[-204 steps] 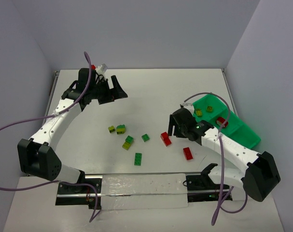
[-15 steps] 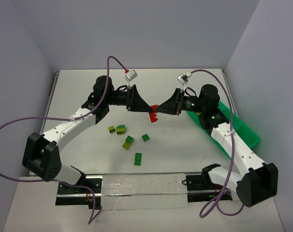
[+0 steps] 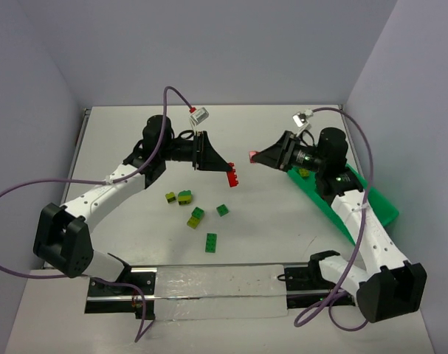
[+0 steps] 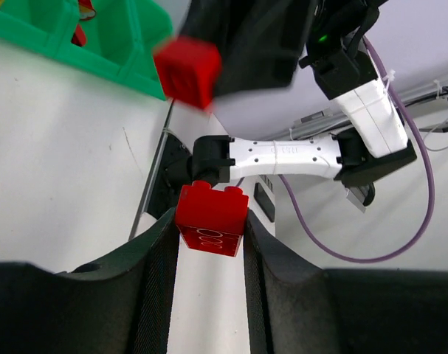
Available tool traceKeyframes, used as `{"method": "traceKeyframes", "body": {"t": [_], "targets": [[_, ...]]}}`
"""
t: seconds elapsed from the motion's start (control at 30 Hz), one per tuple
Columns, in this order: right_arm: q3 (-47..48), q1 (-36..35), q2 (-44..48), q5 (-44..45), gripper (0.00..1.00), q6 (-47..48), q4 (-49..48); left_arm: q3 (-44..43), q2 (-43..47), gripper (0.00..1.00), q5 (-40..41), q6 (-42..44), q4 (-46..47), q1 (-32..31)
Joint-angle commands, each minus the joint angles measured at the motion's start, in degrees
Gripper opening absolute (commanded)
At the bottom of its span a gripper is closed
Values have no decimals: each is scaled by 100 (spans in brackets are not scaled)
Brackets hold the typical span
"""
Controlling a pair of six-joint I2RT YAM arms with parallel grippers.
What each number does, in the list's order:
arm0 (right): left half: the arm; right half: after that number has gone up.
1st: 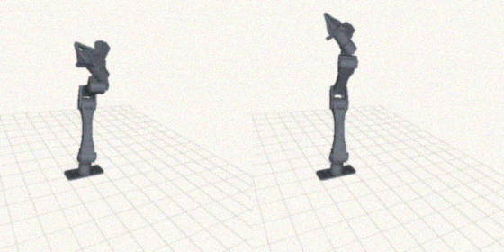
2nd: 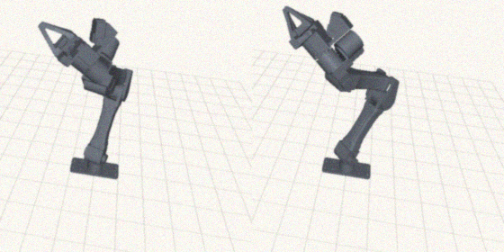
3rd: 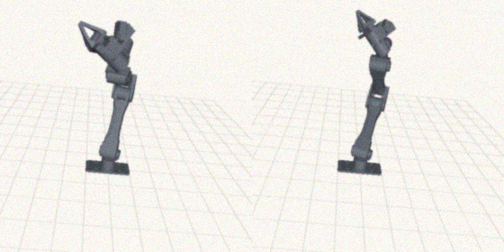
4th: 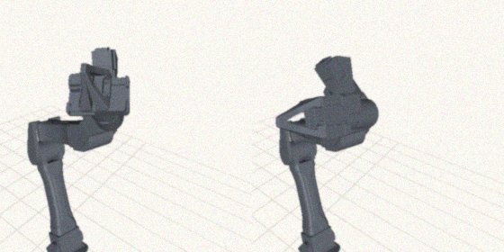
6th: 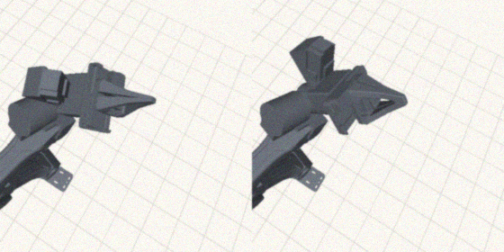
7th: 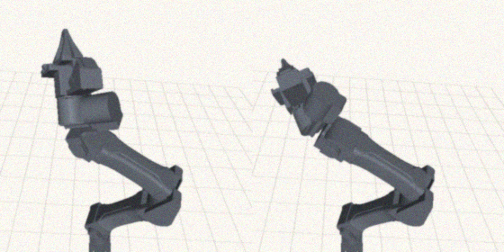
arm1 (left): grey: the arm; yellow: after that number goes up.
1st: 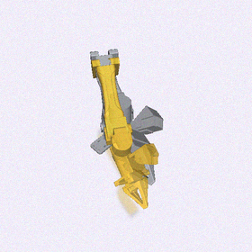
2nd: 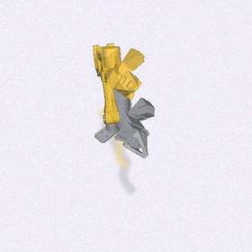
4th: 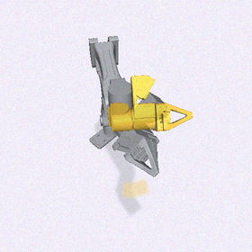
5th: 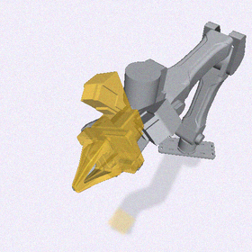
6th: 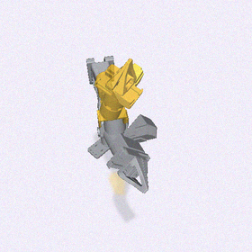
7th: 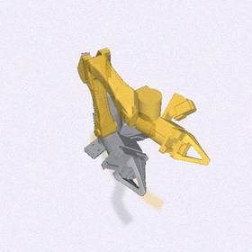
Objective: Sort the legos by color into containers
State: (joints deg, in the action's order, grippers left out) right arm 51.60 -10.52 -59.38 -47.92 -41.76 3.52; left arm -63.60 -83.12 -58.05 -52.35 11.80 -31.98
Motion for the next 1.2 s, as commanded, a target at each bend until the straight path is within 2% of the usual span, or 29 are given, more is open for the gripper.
{"method": "traceKeyframes", "body": {"t": [0.0,0.07,0.1,0.17,0.2,0.33,0.43,0.57,0.73,0.83,0.93,1.0,1.07,1.17], "targets": [[413,658,171,1509,5,992,1752,-199,190,0,127,236,-108,145],[482,814,95,2331,5,1196,2214,-249,94,0,163,229,-151,148],[443,838,103,2957,5,1184,2412,-270,80,0,205,260,-212,147],[180,990,227,4765,6,1101,2753,-408,-9,0,489,433,-613,140],[-19,1141,325,5243,7,1075,2730,-469,-31,0,613,550,-806,134],[-580,1617,661,6298,10,950,2489,-761,-162,0,1012,1117,-1645,117],[-933,1745,772,7095,13,771,2184,-1009,-359,0,1130,1380,-1946,95],[-1340,2033,661,7402,16,630,1594,-1205,-546,0,1207,1552,-2128,48],[-1299,2342,117,7441,22,633,1243,-1218,-622,0,1234,1657,-2182,34],[-1244,2453,-184,7372,36,616,1033,-1274,-691,0,1210,1669,-2193,34],[-1100,2511,-426,7490,62,625,993,-1383,-741,0,1244,1711,-2261,25],[-1060,2519,-514,7570,72,601,1009,-1407,-725,0,1268,1751,-2309,25],[-1013,2520,-518,7561,78,580,1038,-1431,-717,0,1305,1777,-2351,25],[-887,2511,-314,7408,79,583,1172,-1454,-687,0,1359,1789,-2411,25]]}}
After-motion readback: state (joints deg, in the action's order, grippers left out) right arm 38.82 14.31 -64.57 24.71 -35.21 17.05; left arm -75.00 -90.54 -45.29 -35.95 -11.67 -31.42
